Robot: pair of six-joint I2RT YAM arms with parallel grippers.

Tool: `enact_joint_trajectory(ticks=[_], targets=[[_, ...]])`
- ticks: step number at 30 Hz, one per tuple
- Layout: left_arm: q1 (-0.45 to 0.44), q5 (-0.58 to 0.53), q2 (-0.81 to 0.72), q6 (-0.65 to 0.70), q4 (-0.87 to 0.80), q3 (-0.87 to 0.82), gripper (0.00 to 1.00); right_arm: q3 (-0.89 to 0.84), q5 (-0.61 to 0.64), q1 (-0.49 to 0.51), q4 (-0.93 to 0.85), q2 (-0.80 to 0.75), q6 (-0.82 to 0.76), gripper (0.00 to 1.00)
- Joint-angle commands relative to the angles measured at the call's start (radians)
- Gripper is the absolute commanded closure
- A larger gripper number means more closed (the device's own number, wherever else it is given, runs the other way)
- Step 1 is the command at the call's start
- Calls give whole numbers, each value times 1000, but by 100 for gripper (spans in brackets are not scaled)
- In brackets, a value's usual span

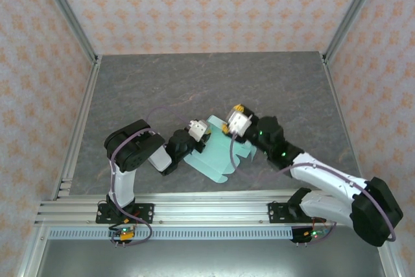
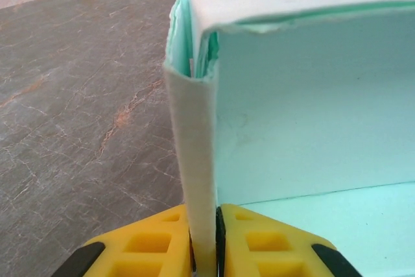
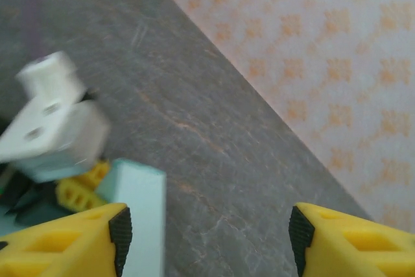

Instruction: Fold the paper box

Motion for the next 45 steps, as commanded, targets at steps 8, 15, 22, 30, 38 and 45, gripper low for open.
enact_joint_trajectory(ticks=[8,15,22,30,38,45], targets=[[0,-11,44,-40,32,23,79,462,-214,-137,-586,365,525,36],[0,-15,41,-53,35,22,79,587,-264,-136,-737,538,498,38],[0,-32,17,-61,33,15,79,622,-351,-136,-767,631,473,47],[0,-42,1,-90,33,20,72,593,-343,-133,-750,630,483,48],[0,-14,-86,-73,23,38,68,567,-332,-119,-729,634,486,49],[-8,-32,-33,-70,19,69,70,566,-343,-119,-716,632,502,49]])
